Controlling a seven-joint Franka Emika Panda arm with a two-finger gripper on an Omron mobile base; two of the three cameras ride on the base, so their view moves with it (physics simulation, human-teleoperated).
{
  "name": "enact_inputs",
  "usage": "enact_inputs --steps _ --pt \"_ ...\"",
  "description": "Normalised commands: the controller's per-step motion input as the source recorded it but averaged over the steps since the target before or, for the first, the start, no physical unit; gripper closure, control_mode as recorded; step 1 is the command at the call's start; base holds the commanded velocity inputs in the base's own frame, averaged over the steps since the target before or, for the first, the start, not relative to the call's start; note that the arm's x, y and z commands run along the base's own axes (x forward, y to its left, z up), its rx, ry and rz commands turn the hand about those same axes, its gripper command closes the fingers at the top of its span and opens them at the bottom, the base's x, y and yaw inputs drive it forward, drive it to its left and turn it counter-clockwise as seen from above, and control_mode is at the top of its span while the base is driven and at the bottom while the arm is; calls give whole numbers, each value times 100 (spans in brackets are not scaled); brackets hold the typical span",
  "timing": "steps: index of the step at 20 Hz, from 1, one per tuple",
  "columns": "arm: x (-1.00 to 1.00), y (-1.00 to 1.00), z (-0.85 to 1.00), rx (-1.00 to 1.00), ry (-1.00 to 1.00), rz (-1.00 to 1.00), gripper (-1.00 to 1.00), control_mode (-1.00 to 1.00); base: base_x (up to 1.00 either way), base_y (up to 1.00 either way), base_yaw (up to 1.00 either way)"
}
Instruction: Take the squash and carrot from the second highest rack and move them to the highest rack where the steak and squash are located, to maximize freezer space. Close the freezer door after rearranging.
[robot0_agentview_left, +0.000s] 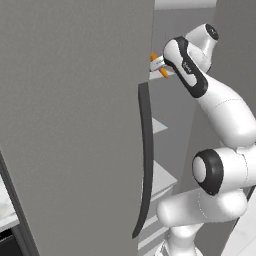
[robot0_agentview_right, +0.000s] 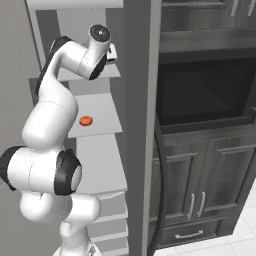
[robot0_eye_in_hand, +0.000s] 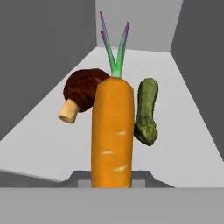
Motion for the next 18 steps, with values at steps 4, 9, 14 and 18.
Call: enact_inputs --steps 4,9,14,18 --pt "58 -2 -5 4 8 3 100 -100 0 0 0" --pt "69 15 -14 0 13 0 100 -100 0 0 0" --pt "60 28 -13 0 15 0 100 -100 0 0 0" --pt "44 19 -12 0 2 0 100 -100 0 0 0"
